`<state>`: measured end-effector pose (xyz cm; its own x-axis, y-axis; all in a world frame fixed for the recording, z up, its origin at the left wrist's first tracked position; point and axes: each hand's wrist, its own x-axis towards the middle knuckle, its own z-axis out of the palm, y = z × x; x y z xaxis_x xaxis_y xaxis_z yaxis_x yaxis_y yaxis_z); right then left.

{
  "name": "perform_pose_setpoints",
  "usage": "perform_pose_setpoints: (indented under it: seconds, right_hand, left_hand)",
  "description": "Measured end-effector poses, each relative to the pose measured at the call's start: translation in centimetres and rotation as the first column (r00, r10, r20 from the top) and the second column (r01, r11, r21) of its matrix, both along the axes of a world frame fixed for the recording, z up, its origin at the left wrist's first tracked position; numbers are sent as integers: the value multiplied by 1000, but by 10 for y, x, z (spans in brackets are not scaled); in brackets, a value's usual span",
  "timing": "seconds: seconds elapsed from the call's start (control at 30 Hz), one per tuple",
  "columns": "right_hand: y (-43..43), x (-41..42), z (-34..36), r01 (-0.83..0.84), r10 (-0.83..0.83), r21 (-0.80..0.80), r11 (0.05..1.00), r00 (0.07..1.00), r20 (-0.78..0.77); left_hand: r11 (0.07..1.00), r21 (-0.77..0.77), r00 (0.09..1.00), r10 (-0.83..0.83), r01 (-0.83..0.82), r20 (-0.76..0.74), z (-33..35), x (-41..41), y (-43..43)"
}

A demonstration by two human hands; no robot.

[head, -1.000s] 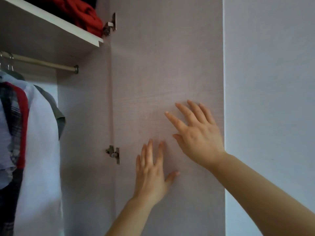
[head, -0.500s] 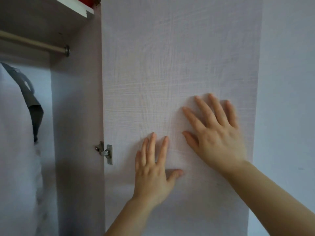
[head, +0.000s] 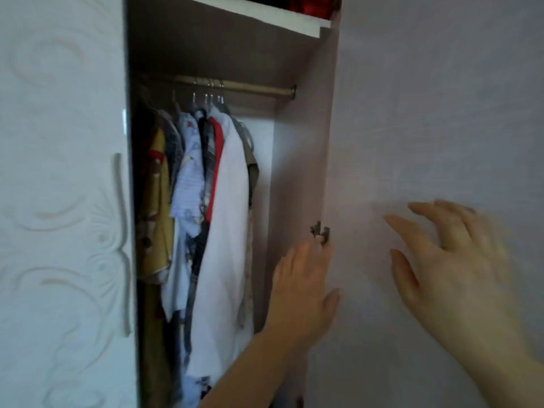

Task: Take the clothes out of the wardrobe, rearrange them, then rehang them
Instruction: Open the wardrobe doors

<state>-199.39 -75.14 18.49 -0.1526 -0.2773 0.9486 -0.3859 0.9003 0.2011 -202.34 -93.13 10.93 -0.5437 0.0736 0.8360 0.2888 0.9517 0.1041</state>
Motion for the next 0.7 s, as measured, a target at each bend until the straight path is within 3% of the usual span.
perform_pose_setpoints:
  seconds: [0.13, 0.23, 0.43, 0.7]
  right_hand:
    - [-56, -16, -18, -246, 250, -57, 968, 965, 79]
    - [-100, -27, -29, -342, 341, -17, 940, 929, 143]
    - [-186, -30, -37, -476, 466, -1, 880, 861, 203]
    - [-273, -53, -37, -512, 490, 37, 858, 838, 239]
  left_hand:
    - [979, 36, 979, 201, -202, 38, -7, 32, -58]
    - [941, 27, 939, 333, -336, 90, -7, 58, -102]
    - [875, 40, 876, 480, -482, 52, -4, 91, -176]
    - [811, 94, 815, 580, -578, 6, 4, 75, -258]
